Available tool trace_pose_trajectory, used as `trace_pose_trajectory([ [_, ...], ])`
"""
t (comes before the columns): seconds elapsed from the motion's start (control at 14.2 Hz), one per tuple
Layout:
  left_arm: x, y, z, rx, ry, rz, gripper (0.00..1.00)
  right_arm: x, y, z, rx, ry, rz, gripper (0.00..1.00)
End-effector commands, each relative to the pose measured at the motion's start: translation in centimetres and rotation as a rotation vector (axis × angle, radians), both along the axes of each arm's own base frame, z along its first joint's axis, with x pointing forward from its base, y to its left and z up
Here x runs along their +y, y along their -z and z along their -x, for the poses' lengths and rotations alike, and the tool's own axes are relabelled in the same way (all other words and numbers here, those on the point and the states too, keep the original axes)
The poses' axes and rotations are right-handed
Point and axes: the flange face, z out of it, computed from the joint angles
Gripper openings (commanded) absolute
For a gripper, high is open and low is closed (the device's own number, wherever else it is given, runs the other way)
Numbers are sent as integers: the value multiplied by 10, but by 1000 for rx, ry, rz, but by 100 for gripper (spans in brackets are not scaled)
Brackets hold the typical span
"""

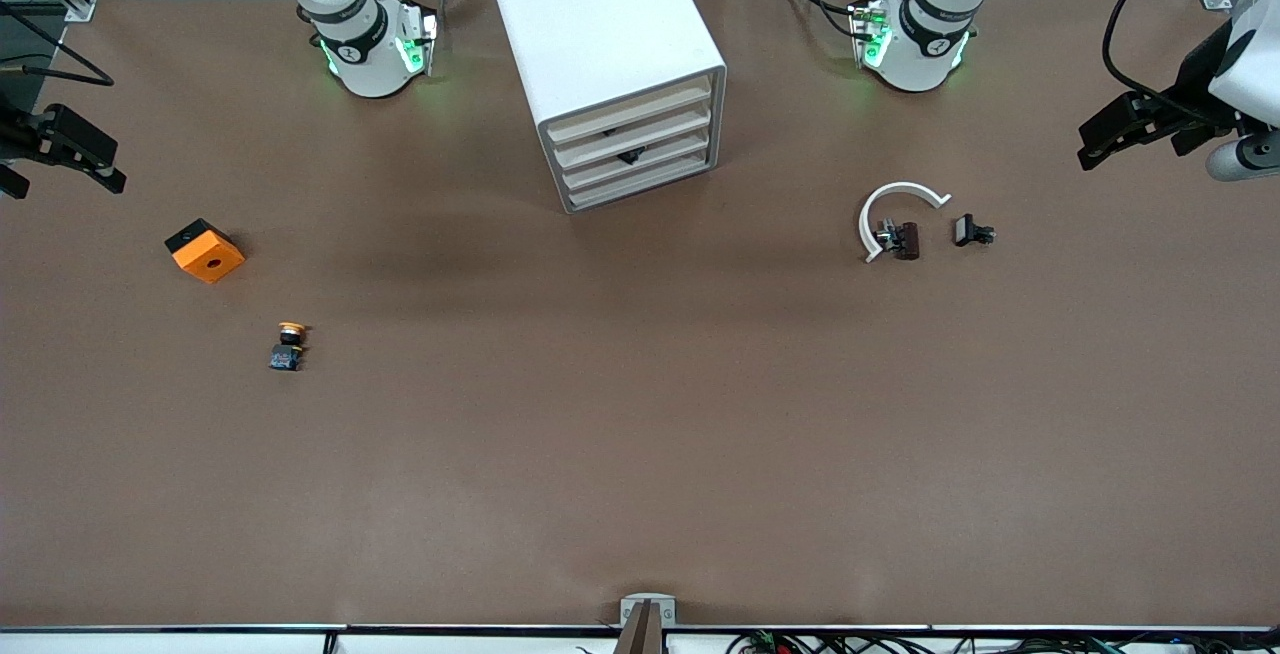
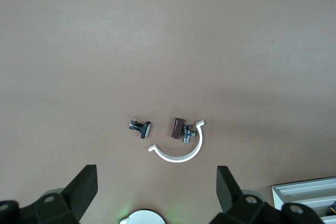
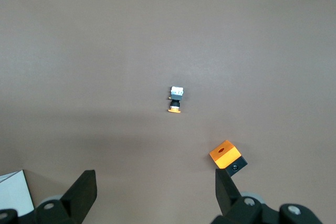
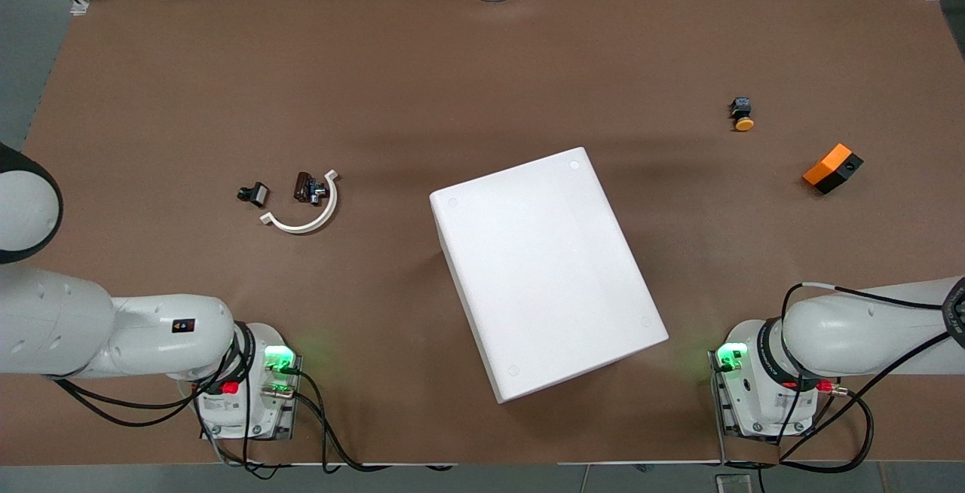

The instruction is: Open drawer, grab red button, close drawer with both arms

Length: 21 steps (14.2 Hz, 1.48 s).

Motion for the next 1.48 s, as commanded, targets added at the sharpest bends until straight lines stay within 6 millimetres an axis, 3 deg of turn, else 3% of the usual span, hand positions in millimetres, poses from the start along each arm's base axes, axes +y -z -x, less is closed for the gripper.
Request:
trace_pose_trajectory([
  [0.0, 4, -6, 0, 4, 20, -14, 100, 3, -1, 9, 10, 81, -6, 100],
  [0.42, 2, 3, -6, 22, 20, 1, 100, 4, -1, 9, 10, 88, -8, 100],
  [0.63, -8, 15, -15, 27, 23, 8, 100, 5, -1, 8, 8, 86, -9, 100],
  [0.91, -19, 44, -34, 52, 29, 47, 100, 11, -2, 7, 1, 79, -50, 100],
  [1.13, -49, 72, -48, 76, -31, 63, 100, 8, -1, 7, 5, 84, -50, 100],
  [1.2, -69, 79, -50, 80, -52, 67, 100, 5, -1, 8, 10, 90, -51, 100],
  [1.41, -108, 119, -58, 178, -248, 121, 100, 2, 3, 9, 20, 96, -51, 100],
])
